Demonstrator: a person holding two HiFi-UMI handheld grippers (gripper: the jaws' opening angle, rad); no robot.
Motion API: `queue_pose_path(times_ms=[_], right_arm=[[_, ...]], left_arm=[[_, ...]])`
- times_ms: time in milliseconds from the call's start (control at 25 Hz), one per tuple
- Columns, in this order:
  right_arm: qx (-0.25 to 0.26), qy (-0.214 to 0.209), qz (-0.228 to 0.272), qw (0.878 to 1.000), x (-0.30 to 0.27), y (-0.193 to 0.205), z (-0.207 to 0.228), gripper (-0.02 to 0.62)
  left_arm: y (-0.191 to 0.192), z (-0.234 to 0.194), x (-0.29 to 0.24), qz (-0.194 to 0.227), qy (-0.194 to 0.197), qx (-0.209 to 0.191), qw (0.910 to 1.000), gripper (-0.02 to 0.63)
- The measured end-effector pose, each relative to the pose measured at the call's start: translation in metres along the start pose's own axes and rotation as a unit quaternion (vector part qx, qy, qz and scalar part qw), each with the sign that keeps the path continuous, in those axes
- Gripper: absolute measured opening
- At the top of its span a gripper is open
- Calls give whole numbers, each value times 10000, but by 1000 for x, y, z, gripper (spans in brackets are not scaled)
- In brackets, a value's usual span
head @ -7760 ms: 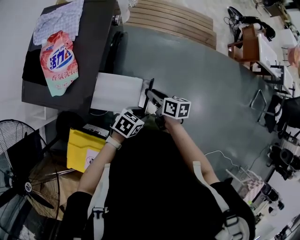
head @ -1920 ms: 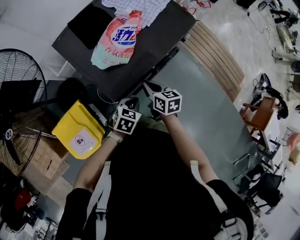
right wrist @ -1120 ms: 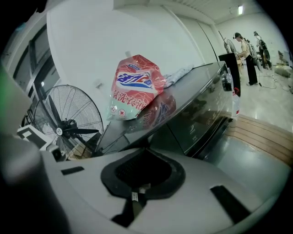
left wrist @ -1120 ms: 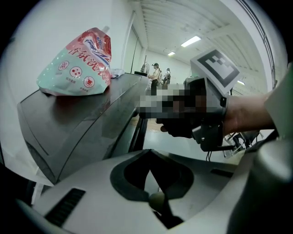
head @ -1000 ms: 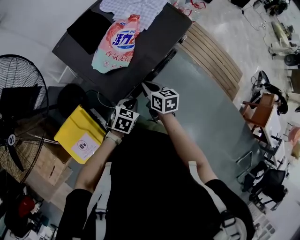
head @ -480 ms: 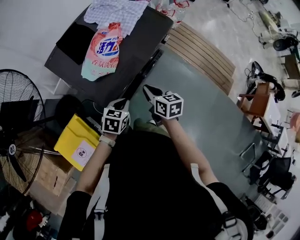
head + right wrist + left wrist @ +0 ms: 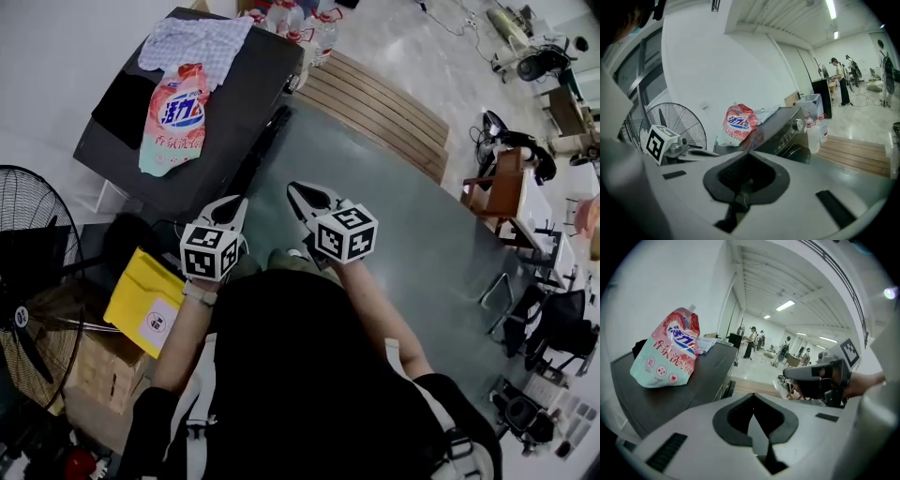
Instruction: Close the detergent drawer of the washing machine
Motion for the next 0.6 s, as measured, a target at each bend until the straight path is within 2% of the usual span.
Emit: queue_pose_path(times_ms=[320, 600], right_arm=[[352, 84, 563, 9978, 69, -37, -9, 18], [682, 172, 958, 9929, 120, -58, -10, 18]], left_arm=[[-48, 45, 18, 667, 366, -276, 9967, 9], [-80, 78, 34, 1293, 659, -411, 9886, 9]])
Point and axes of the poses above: the fingertips, and each gripper's own axes: x backward along the fingers, z to its right, y out of its underside, the point moved 5 cm from there along x, backward along the fingers, and after that the axes turned 3 degrees about z, right-handed, at the moved point
